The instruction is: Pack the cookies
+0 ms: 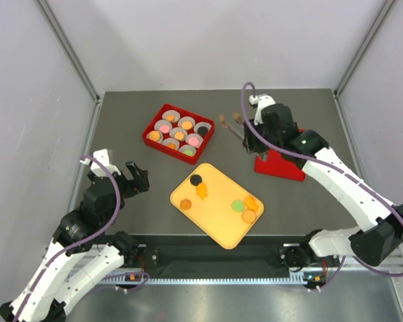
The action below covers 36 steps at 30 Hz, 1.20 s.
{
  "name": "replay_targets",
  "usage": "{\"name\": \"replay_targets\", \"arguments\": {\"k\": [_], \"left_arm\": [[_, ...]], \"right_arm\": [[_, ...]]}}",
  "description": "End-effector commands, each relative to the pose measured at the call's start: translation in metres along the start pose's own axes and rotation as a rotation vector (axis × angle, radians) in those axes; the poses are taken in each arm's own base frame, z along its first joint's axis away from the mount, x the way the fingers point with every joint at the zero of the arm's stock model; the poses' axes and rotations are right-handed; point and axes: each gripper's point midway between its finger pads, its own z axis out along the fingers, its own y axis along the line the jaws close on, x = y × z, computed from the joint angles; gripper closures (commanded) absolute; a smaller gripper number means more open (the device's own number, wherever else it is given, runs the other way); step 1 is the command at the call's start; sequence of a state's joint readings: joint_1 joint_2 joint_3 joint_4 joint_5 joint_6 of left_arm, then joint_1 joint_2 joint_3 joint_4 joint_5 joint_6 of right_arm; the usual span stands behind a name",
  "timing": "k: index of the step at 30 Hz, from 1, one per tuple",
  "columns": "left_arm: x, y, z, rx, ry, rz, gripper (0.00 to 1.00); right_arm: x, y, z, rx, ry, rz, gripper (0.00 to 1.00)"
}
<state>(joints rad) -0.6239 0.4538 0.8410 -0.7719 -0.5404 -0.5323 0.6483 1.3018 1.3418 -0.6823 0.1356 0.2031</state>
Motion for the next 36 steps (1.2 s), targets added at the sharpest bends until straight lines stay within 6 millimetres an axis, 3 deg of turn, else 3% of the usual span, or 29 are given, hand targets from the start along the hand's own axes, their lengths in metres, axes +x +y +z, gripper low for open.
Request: {"name": "replay_targets", "arguments": {"k": [1, 2, 5, 12, 13, 14, 17, 22, 27, 36], "left_arm": [[-0.004, -0.004, -0.001, 0.023, -0.016, -0.003, 0.03], [-0.004, -0.005, -0.001, 0.026, -0.016, -0.002, 0.03], [-0.003, -0.005, 0.000, 0.028, -0.013, 0.000, 0.03], [-0.004, -0.006, -0.002, 0.035, -0.017, -0.004, 0.03], [-0.004, -0.005, -0.002, 0.035, -0.019, -0.004, 0.03], [-0.005, -0.005, -0.002, 0.037, -0.020, -0.006, 0.03], [-0.005, -0.006, -0.003, 0.040, -0.023, -0.007, 0.03], [-0.006, -0.006, -0.003, 0.041, -0.027, -0.011, 0.03], [-0.006, -0.005, -0.004, 0.041, -0.030, -0.012, 0.03], [-0.007, -0.006, -0.005, 0.049, -0.031, -0.014, 0.03]], "right_arm": [[-0.003, -0.031, 0.005, 0.035, -0.024, 0.068, 0.55], [-0.001, -0.045, 0.014, 0.054, -0.014, 0.100, 0.55], [-0.008, -0.056, 0.034, 0.063, -0.026, 0.137, 0.57], [-0.025, -0.101, 0.110, 0.192, -0.053, 0.237, 0.58], [-0.017, -0.102, 0.130, 0.196, -0.023, 0.254, 0.58], [-0.022, -0.102, 0.137, 0.195, -0.029, 0.264, 0.59], [-0.011, -0.103, 0.170, 0.193, -0.010, 0.305, 0.59], [0.006, -0.106, 0.208, 0.204, 0.022, 0.347, 0.59], [0.028, -0.110, 0.227, 0.227, 0.067, 0.353, 0.59], [0.046, -0.113, 0.236, 0.242, 0.102, 0.346, 0.39]]}}
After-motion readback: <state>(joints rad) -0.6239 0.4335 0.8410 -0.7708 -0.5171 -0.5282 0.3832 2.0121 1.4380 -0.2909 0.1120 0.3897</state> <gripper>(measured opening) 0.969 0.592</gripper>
